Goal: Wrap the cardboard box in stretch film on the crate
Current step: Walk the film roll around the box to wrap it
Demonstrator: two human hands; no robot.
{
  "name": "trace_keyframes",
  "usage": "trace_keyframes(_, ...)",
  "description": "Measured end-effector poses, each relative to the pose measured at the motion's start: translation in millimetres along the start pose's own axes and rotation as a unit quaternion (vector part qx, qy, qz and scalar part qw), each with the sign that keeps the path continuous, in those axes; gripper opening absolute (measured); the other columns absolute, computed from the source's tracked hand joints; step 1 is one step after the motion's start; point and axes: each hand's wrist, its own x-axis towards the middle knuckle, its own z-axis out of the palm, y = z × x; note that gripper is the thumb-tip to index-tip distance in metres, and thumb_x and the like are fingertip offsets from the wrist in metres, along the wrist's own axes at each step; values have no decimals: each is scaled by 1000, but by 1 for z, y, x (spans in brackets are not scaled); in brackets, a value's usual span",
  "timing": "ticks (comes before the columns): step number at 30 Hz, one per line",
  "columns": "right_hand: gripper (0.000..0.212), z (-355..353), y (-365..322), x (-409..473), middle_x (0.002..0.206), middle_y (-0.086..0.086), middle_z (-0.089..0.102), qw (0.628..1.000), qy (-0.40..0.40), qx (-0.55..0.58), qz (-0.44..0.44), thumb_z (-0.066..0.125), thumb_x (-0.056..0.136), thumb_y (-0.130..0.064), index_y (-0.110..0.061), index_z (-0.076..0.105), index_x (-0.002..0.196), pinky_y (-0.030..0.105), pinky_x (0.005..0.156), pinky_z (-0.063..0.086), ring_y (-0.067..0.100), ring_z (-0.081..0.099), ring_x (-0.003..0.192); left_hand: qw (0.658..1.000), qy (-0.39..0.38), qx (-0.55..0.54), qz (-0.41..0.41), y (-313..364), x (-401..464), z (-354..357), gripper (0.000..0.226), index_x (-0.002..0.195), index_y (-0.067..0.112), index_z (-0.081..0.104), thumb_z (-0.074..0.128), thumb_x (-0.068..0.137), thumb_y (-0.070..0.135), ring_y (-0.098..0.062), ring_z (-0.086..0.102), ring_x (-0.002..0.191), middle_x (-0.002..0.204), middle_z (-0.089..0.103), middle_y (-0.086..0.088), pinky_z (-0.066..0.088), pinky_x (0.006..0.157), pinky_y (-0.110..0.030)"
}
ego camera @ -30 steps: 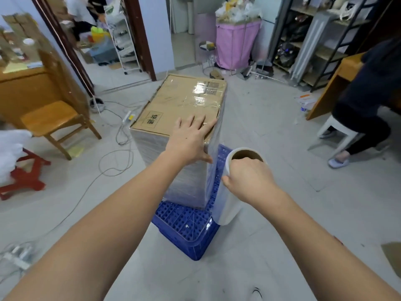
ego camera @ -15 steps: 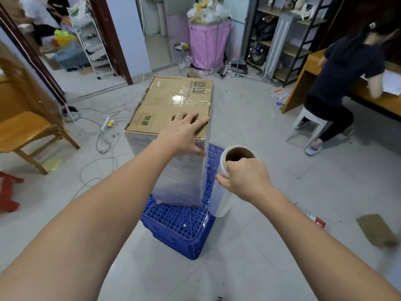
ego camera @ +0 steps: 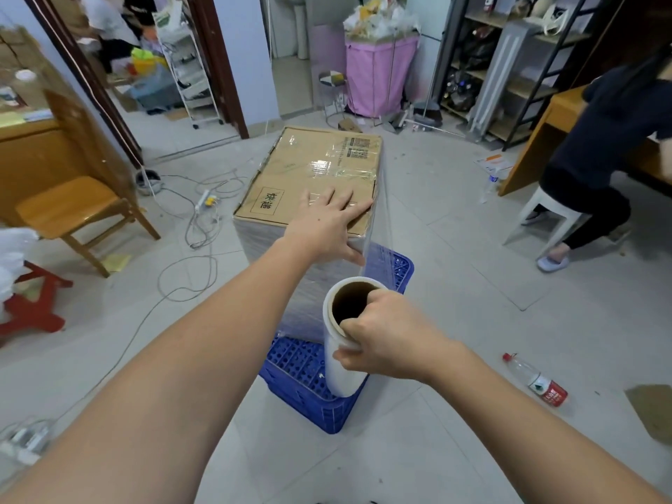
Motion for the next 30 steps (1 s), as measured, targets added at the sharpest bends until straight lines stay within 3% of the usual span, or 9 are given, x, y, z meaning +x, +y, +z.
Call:
trace_keyframes(4,46,-1,1,3,51,-8,31,1000,18,10,-10,67,75,-50,-23,35,56,25,58,28,17,37,55,1000,1,-5,-2,-1,1,-1,120,162,47,3,64,67,90,-31,3,159,174,6,1,4,123,-67)
trace_keyframes(7,43,3,5,-1,51,-5,43,1000,7,17,-1,58,80,-53,-20,46,57,26,57,33,20,43,59,1000,5,-7,-2,-2,1,-1,121,162,47,2,64,67,90,-31,2,159,174,6,1,4,123,-67)
trace_keyframes(10,48,2,8,-4,66,-3,60,999,-5,24,37,49,83,-64,-19,61,71,30,64,45,21,51,71,1000,12,-6,-2,-4,-1,-1,121,161,48,2,64,66,90,-30,3,159,174,6,2,6,124,-66)
trace_keyframes(12,50,0,9,-4,75,-3,62,998,-17,37,58,48,84,-67,-19,61,78,32,70,47,20,53,77,1000,11,-7,-1,-4,-1,-2,122,162,47,3,65,66,90,-30,3,159,174,7,1,7,123,-67)
trace_keyframes(17,44,-8,2,3,74,-4,55,993,-40,52,97,48,90,-63,-21,49,77,29,67,31,19,48,75,999,-14,-45,14,-10,2,-8,128,163,45,7,73,61,87,-32,2,159,174,6,1,2,123,-68)
trace_keyframes(22,29,-21,-22,13,85,1,61,969,-99,53,218,45,95,-47,-20,41,87,32,64,35,23,52,74,978,-62,-188,61,-35,8,-25,125,164,39,11,87,67,62,-30,1,159,173,8,1,-7,123,-63)
trace_keyframes(25,40,-27,-37,28,74,-3,55,939,-102,54,324,46,92,-57,-18,43,82,35,57,37,20,52,68,970,-92,-181,134,-67,4,-24,117,164,38,14,86,74,56,-23,1,159,173,4,2,3,128,-53)
trace_keyframes(27,49,-25,-44,40,68,-4,52,913,-82,43,398,41,93,-64,-20,42,72,34,55,34,17,50,63,971,-88,-145,167,-92,0,-19,115,164,38,10,79,76,67,-18,2,159,173,2,6,11,129,-49)
trace_keyframes(30,45,-23,-54,55,72,-1,52,866,-76,37,493,38,99,-51,-19,36,67,34,59,32,23,49,67,979,-39,-31,199,-117,-4,-14,119,165,33,0,50,75,93,-18,2,160,173,0,7,9,129,-42)
